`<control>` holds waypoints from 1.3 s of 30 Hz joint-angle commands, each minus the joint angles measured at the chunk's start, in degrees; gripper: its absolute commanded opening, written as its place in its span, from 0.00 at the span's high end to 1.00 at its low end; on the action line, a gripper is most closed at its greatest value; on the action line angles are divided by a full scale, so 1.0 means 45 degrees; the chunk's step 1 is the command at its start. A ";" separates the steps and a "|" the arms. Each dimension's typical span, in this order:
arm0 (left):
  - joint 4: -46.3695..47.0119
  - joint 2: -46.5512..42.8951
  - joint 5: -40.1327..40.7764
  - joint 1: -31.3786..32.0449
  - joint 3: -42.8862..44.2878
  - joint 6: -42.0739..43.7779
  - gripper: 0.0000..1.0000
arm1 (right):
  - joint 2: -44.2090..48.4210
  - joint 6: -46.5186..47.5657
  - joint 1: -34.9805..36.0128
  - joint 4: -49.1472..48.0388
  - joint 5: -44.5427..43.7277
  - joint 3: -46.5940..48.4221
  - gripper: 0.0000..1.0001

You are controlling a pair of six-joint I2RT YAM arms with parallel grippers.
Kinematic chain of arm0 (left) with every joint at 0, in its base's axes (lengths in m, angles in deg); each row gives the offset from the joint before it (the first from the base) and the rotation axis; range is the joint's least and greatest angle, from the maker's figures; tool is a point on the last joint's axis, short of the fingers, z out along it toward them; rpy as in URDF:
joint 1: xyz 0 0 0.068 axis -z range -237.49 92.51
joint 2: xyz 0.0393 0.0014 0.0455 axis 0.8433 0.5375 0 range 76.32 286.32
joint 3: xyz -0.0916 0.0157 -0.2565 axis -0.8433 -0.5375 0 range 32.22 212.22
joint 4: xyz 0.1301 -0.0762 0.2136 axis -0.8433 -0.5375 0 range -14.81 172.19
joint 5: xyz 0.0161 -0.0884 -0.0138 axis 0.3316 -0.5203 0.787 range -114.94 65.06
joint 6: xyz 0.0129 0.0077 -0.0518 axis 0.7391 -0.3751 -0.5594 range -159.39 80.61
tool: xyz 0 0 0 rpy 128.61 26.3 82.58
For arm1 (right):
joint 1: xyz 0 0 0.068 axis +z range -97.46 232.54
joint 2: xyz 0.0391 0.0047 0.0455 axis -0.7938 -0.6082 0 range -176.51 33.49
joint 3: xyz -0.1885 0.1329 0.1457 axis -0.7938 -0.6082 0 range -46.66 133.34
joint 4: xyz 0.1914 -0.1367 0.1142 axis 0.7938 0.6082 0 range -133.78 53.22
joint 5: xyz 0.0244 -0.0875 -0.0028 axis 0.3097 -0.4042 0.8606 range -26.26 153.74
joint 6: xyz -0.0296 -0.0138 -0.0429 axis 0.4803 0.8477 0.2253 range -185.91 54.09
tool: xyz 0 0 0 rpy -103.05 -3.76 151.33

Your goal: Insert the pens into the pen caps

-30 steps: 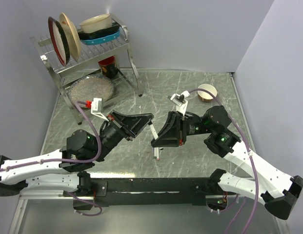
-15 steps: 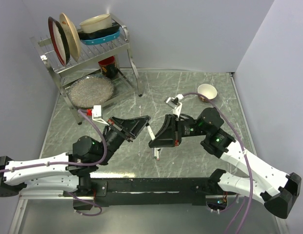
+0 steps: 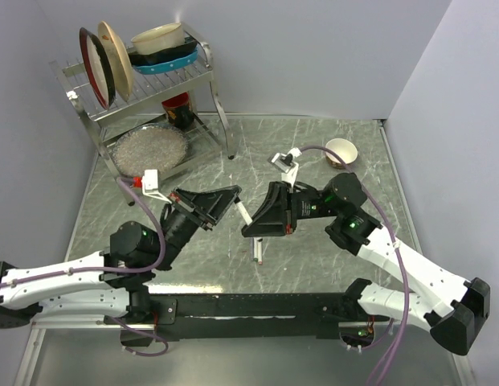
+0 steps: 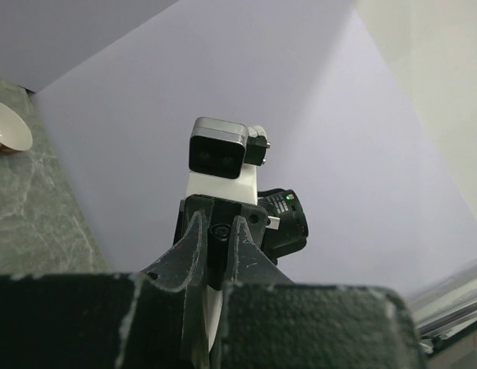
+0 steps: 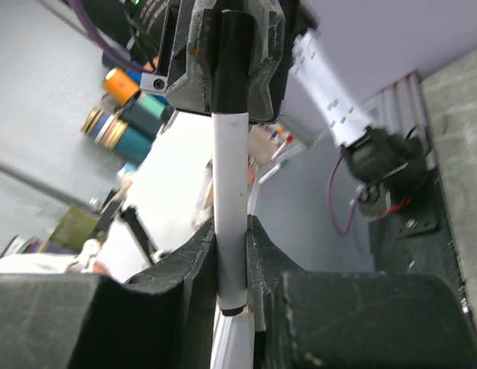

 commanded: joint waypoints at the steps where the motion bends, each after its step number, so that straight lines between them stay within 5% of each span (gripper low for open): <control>1: -0.5566 0.0579 -0.6757 -0.0422 -0.0180 -0.0199 0.99 | 0.0354 0.0376 -0.1367 -0.2517 -0.7135 -0.0689 0.86; 4: -0.6582 0.0539 -0.7092 -0.2025 0.0835 0.0579 0.99 | 0.1369 0.0767 -0.1367 -0.1834 -0.6882 -0.1686 0.76; 8: -0.7464 0.1006 -0.7557 -0.3838 0.2434 0.1499 0.99 | 0.2894 0.1392 -0.1056 -0.0564 -0.6627 -0.2802 0.41; 16: -0.8442 0.2217 -0.8147 -0.6401 0.2599 0.2984 0.99 | 0.8572 0.1082 -0.0703 0.3690 -0.7563 -0.5555 0.25; 19: -0.7917 0.2998 -0.8440 -0.7202 0.1487 0.3122 0.99 | 0.9710 0.0964 -0.0684 0.4767 -0.8227 -0.5559 0.11; 30: -0.6685 0.7704 -0.8615 -0.7575 0.0896 0.2986 0.99 | 0.8445 0.2448 -0.0703 0.6355 -0.8658 -0.4425 0.06; 39: -0.6277 1.0323 -0.8441 -0.7594 0.1267 0.2556 0.86 | 0.8210 0.2858 -0.0684 0.6881 -0.8835 -0.4055 0.06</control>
